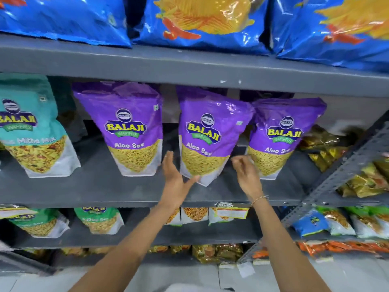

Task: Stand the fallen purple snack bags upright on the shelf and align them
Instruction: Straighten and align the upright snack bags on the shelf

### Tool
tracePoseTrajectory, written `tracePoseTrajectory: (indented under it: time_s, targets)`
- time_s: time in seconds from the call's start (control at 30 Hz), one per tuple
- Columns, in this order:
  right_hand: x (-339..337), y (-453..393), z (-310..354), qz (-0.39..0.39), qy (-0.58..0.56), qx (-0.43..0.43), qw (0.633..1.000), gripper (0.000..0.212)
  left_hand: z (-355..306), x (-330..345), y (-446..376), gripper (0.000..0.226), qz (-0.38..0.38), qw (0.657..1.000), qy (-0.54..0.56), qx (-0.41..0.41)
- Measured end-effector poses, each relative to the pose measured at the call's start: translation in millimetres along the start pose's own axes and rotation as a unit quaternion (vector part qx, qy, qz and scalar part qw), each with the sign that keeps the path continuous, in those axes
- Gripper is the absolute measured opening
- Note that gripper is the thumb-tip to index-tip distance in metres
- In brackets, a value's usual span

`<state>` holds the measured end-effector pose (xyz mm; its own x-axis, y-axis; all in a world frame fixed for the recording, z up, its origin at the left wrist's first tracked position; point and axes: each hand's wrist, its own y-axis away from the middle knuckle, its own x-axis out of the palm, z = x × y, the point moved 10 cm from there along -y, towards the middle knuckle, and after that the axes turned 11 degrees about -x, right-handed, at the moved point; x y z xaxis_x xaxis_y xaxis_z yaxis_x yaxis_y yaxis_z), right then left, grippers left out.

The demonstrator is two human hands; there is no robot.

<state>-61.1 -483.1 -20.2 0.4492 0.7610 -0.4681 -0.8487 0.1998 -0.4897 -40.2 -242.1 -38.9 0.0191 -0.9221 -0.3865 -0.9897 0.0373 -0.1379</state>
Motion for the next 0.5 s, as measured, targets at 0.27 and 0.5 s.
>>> tracePoseTrajectory:
  time_s: [0.27,0.5]
  targets:
    - [64.7,21.9,-11.3,0.133,-0.181,0.067,0.972,0.057,22.4,21.3,-19.8,0.113,0.048,0.994,0.027,-0.092]
    - [71.9,15.6,-13.3,0.107,-0.135,0.060,0.983,0.073,29.5,22.3,-39.3,0.109,0.111,0.988,0.037,-0.103]
